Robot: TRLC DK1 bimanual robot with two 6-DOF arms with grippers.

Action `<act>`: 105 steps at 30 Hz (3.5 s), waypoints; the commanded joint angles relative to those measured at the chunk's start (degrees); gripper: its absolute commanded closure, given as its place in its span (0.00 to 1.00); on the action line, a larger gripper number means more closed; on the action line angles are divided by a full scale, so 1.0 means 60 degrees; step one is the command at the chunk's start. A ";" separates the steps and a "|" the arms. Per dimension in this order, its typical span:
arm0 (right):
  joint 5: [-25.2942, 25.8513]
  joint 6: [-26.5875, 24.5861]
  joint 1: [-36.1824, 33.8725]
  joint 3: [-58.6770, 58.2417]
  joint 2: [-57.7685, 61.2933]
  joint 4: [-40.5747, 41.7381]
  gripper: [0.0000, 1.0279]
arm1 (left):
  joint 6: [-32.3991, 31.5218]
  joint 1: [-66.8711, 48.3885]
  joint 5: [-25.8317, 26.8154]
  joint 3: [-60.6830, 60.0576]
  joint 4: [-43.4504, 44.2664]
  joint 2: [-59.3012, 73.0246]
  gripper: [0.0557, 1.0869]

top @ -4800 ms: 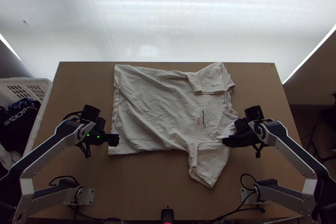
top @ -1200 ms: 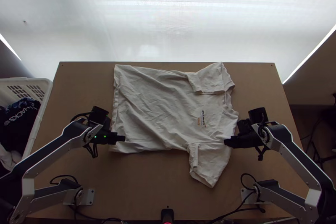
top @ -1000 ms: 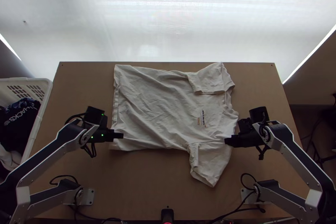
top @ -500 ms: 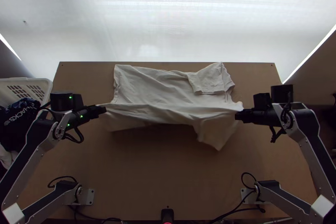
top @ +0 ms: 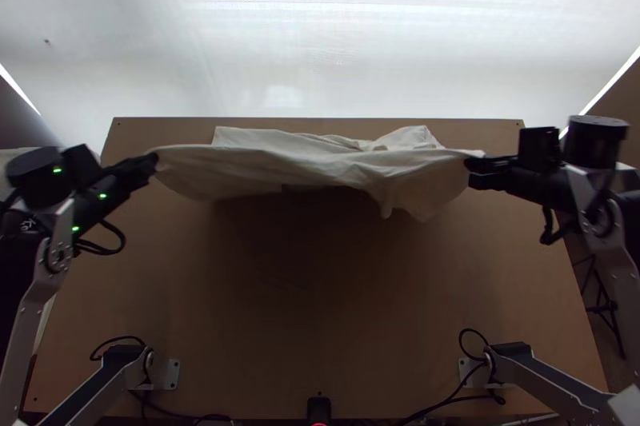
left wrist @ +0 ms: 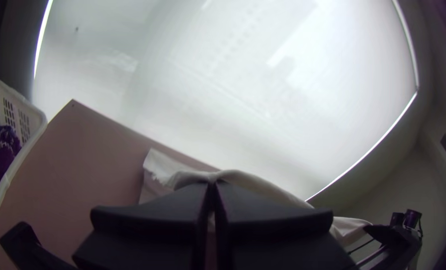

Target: Fold the t-shirt

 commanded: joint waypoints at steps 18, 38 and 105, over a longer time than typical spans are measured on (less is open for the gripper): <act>-0.0075 -0.0517 0.1113 0.8107 -0.2375 -0.4890 0.97 | -0.1017 0.0194 0.0105 0.5114 -0.1292 -0.3527 0.97; -0.0061 -0.1308 0.1245 -0.0784 -0.2580 -0.1316 0.97 | -0.0255 -0.0055 0.0588 -0.1610 -0.0311 -0.3483 0.97; -0.0954 -0.0136 -0.0835 0.8693 0.0130 -0.1492 0.97 | -0.2394 0.0399 0.0310 0.8542 -0.1614 0.0619 0.97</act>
